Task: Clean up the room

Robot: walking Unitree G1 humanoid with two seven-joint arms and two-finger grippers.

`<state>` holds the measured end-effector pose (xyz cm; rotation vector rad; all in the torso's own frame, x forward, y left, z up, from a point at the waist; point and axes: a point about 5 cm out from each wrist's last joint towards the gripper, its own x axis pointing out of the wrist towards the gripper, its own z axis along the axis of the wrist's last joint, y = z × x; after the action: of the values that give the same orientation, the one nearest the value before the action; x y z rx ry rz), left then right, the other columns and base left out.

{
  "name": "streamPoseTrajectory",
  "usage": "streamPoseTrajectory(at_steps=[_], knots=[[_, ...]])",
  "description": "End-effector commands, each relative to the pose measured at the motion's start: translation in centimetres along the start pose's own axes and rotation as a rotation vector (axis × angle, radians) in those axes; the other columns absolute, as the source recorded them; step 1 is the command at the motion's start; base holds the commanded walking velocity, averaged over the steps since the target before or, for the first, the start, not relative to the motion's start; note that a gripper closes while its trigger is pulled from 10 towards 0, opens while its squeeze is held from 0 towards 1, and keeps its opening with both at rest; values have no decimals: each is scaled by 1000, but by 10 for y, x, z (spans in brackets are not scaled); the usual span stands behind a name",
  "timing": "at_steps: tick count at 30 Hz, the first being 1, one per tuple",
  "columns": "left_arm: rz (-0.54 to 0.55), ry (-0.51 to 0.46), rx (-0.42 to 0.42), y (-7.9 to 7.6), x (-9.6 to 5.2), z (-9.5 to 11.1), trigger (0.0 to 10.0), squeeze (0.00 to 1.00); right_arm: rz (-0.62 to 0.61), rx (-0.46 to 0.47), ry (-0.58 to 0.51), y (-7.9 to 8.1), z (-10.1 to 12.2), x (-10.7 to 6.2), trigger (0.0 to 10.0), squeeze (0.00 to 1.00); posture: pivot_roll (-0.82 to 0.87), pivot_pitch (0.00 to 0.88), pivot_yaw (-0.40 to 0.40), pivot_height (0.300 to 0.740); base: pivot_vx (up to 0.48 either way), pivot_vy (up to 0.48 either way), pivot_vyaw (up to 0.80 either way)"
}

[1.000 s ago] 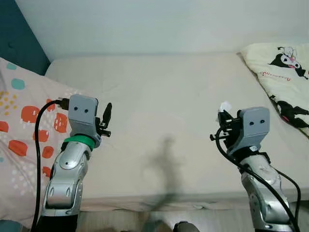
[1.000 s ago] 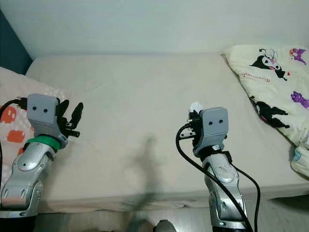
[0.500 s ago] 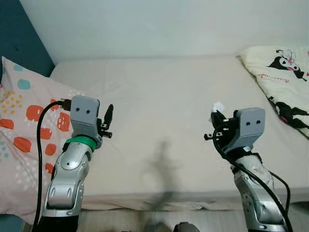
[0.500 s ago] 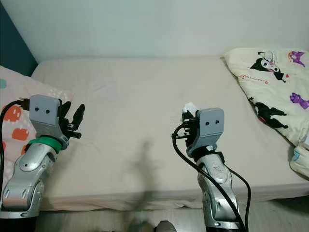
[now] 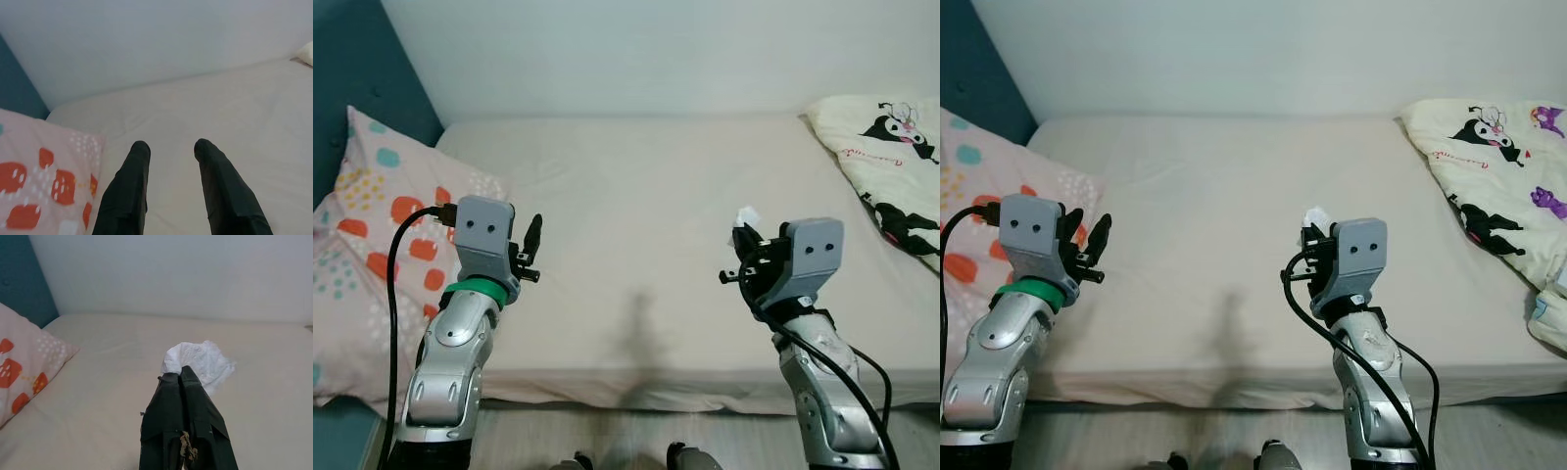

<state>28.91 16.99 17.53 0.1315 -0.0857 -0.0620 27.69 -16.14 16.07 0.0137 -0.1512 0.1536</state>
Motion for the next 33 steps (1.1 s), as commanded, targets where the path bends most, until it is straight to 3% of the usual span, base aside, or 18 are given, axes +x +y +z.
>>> streamPoseTrajectory(at_steps=[1,24,33], knots=[[3,15,-3,1,-2,-3,10000,0,-4,5,19,0,-4,-1,10000,0,-92,68,59,740,-322,0,0],[10,15,5,4,-3,-2,10000,0,20,-15,29,4,-7,2,10000,0,-76,56,58,740,-352,0,0],[8,14,7,5,-3,-1,10000,0,31,-19,28,6,-8,3,10000,0,-73,51,60,740,-375,0,660]])
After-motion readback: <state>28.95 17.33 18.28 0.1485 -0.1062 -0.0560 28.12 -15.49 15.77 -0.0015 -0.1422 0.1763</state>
